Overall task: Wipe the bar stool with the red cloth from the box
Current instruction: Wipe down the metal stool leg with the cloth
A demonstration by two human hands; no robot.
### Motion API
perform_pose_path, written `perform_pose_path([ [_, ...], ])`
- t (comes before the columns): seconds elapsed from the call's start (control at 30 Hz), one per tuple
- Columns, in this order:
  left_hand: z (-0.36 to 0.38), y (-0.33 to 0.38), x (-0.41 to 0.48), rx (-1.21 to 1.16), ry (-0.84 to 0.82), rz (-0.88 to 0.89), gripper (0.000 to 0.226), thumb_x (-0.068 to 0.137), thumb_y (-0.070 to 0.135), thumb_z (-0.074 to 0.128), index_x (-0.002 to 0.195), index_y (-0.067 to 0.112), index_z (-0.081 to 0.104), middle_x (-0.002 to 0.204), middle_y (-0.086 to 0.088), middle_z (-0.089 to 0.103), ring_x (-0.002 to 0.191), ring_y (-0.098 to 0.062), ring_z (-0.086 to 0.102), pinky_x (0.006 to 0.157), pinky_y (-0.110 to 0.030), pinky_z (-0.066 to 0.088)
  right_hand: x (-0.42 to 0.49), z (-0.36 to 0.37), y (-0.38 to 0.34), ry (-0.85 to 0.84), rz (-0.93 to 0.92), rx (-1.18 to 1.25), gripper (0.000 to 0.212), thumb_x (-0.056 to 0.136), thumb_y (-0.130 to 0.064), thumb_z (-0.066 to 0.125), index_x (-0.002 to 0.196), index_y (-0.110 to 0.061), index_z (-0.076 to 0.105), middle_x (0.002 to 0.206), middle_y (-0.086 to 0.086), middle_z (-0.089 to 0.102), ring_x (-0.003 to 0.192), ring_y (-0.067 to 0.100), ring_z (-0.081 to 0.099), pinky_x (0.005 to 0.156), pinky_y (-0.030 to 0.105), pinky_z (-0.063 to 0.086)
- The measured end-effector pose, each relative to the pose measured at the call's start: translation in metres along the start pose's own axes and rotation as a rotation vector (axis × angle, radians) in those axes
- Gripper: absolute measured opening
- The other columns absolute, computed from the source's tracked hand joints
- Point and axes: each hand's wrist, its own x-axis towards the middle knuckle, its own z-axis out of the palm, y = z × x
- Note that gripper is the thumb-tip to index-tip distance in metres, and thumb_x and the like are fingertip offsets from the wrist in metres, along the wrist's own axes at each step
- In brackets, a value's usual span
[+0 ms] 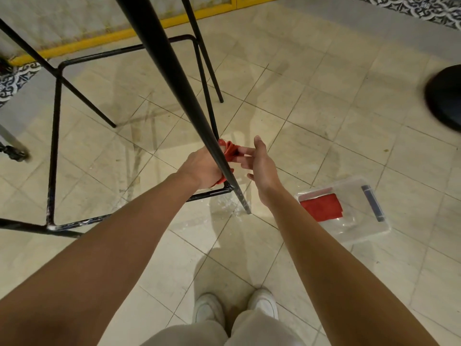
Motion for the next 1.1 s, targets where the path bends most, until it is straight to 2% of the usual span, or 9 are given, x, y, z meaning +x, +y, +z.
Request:
perform_pose_path([
  [0.07,0.003,-0.001,-0.007,0.148,-0.026,-0.004,0.009,0.094,0.032,0.054,0.097,0.024,0.054,0.089,0.001,0.058,0.083,-0.02,0.063,0.076,-0.034,0.055,-0.002,-0.001,0.002,0.05,0.04,0.018,0.058,0.099,-0.051,0.017,0.102,-0.014,0.062,0.077,0.0,0.071,0.115,0.021,0.054,0.111,0.048,0.026],
  [0.13,0.008,-0.002,-0.015,0.216,-0.064,-0.009,0.021,0.092,0.031,0.058,0.111,0.024,0.056,0.098,0.0,0.061,0.089,-0.022,0.064,0.082,-0.037,0.056,-0.007,-0.003,0.007,0.083,0.079,0.027,0.055,0.099,-0.051,0.018,0.093,-0.017,0.061,0.064,-0.001,0.067,0.11,0.021,0.056,0.109,0.049,0.029],
  [0.23,0.012,-0.002,-0.024,0.189,-0.009,-0.034,0.044,0.089,0.028,0.062,0.129,0.017,0.046,0.109,-0.003,0.06,0.091,-0.021,0.063,0.085,-0.037,0.055,-0.016,-0.005,0.013,0.086,0.092,0.031,0.055,0.099,-0.05,0.019,0.105,-0.014,0.06,0.072,0.001,0.068,0.108,0.021,0.054,0.107,0.047,0.031],
  [0.37,0.029,0.002,-0.045,0.179,0.133,-0.02,0.034,0.094,0.023,0.054,0.125,0.011,0.048,0.121,-0.006,0.042,0.096,-0.023,0.06,0.091,-0.034,0.051,-0.025,-0.007,0.015,0.088,0.098,0.002,0.053,0.099,-0.049,0.021,0.108,-0.014,0.06,0.086,0.001,0.063,0.099,0.019,0.052,0.095,0.041,0.036],
  [0.47,0.04,0.003,-0.06,0.101,0.23,-0.053,0.032,0.096,0.026,0.05,0.125,0.013,0.049,0.112,-0.003,0.035,0.094,-0.025,0.058,0.092,-0.034,0.048,-0.034,-0.006,0.015,0.073,0.101,-0.012,0.053,0.099,-0.049,0.021,0.113,-0.015,0.059,0.101,0.003,0.063,0.1,0.018,0.05,0.085,0.035,0.032],
  [0.57,0.052,-0.005,-0.074,0.064,0.255,-0.083,0.031,0.097,0.025,0.047,0.122,0.008,0.05,0.11,-0.004,0.035,0.086,-0.022,0.052,0.089,-0.029,0.044,-0.041,-0.003,0.018,0.031,0.082,-0.043,0.056,0.1,-0.048,0.02,0.123,-0.013,0.057,0.112,0.004,0.061,0.103,0.016,0.049,0.088,0.032,0.03],
  [0.8,0.049,-0.011,-0.074,0.073,0.294,-0.036,0.021,0.096,0.019,0.049,0.11,0.004,0.054,0.115,-0.007,0.04,0.084,-0.02,0.051,0.08,-0.024,0.041,-0.049,-0.005,0.023,0.016,0.084,-0.037,0.057,0.1,-0.048,0.019,0.128,-0.013,0.055,0.125,0.006,0.058,0.105,0.014,0.045,0.091,0.03,0.028],
  [0.97,0.061,-0.015,-0.088,0.069,0.332,-0.026,0.026,0.096,0.02,0.049,0.116,0.004,0.052,0.118,-0.008,0.04,0.08,-0.019,0.048,0.081,-0.027,0.044,-0.054,-0.007,0.023,0.03,0.099,-0.047,0.057,0.1,-0.047,0.019,0.127,-0.012,0.055,0.12,0.005,0.059,0.109,0.016,0.048,0.09,0.03,0.028],
  [1.1,0.07,-0.017,-0.103,0.08,0.259,0.027,0.03,0.094,0.018,0.05,0.124,0.012,0.052,0.119,-0.005,0.041,0.083,-0.021,0.056,0.086,-0.032,0.049,-0.063,-0.003,0.03,0.059,0.133,-0.025,0.056,0.1,-0.049,0.021,0.125,-0.013,0.055,0.11,0.0,0.062,0.11,0.015,0.049,0.096,0.031,0.027],
])
